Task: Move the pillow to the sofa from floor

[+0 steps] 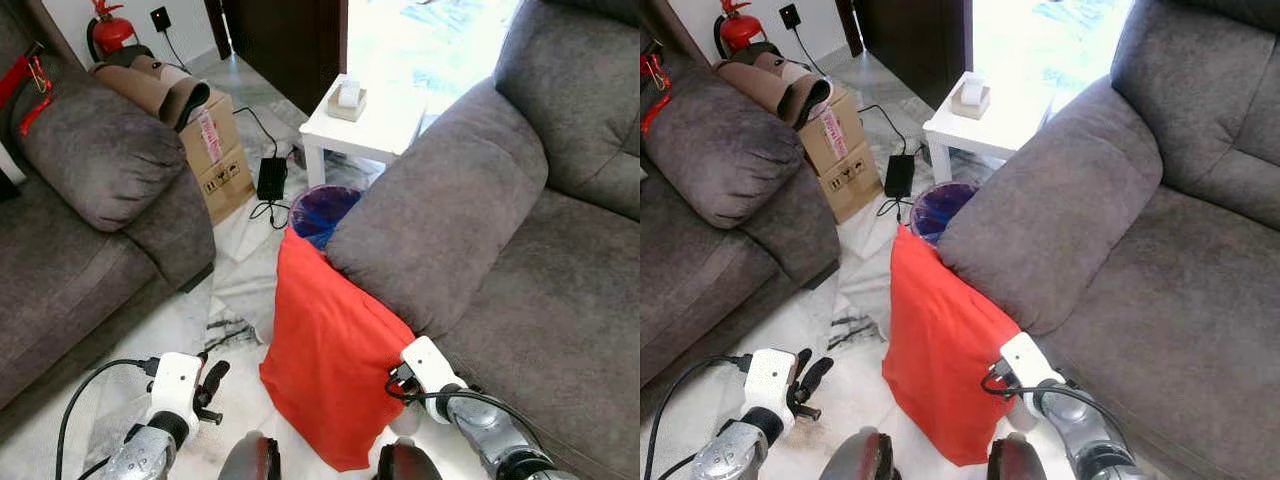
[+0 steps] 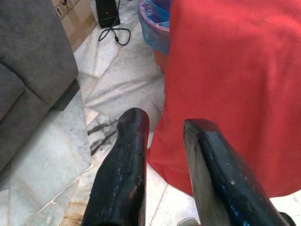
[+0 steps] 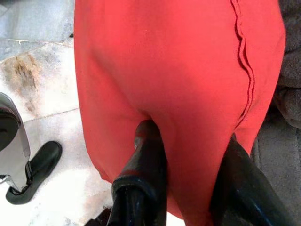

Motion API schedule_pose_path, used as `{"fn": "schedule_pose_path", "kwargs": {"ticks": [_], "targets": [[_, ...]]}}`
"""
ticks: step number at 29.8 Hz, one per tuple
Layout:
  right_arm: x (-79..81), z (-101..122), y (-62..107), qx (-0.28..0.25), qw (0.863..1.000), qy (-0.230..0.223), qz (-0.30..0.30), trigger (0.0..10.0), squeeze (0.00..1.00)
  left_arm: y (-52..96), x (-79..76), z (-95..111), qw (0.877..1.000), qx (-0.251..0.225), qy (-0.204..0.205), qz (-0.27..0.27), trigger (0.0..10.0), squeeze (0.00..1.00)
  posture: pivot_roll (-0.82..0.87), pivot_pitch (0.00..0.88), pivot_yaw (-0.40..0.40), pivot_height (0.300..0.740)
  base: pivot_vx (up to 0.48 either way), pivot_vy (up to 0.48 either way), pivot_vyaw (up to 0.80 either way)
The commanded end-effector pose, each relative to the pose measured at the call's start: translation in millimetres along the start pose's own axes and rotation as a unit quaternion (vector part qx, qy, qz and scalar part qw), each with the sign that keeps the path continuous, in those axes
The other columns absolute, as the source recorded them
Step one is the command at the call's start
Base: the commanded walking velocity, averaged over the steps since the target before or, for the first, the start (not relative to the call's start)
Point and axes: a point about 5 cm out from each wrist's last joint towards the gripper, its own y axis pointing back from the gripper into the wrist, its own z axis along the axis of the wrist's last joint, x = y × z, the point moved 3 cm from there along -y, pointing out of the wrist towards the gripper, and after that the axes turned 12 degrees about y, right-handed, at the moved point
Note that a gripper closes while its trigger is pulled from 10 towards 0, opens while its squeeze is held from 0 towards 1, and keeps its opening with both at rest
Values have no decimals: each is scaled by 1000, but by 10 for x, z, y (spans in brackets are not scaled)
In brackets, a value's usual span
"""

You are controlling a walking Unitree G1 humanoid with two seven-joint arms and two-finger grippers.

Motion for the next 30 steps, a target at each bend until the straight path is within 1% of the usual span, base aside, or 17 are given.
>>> {"fn": "schedule_pose_path", "kwargs": {"ticks": [1,9,14,18,20,24,28,30], "targets": [[96,-7,-5,-11,1000,-16,9,0,0,37,34,-97,1000,17,-3,7,10000,0,156,199,55,650,0,0,0],[178,15,-13,-32,998,-59,5,0,0,-19,-3,-103,1000,14,2,6,10000,0,140,192,44,650,0,0,0],[299,5,-16,-42,996,-79,11,0,0,-30,-19,-118,1000,12,4,6,10000,0,128,188,38,650,0,0,0],[384,39,-19,-62,992,-111,14,0,0,-47,-25,-126,1000,11,6,6,10000,0,121,184,36,650,0,0,0],[466,52,-18,-72,990,-117,25,0,0,-58,-22,-124,1000,10,6,6,10000,0,119,180,35,650,0,0,0],[506,75,-11,-89,985,-143,25,0,0,-76,-13,-111,1000,8,6,7,10000,0,120,177,34,650,0,0,0],[532,59,5,-94,985,-146,22,0,0,-81,-7,-113,1000,7,6,7,10000,0,115,172,33,650,0,0,0],[581,54,18,-101,985,-139,34,0,0,-79,-8,-129,1000,8,6,7,10000,0,109,165,35,650,0,0,0]]}}
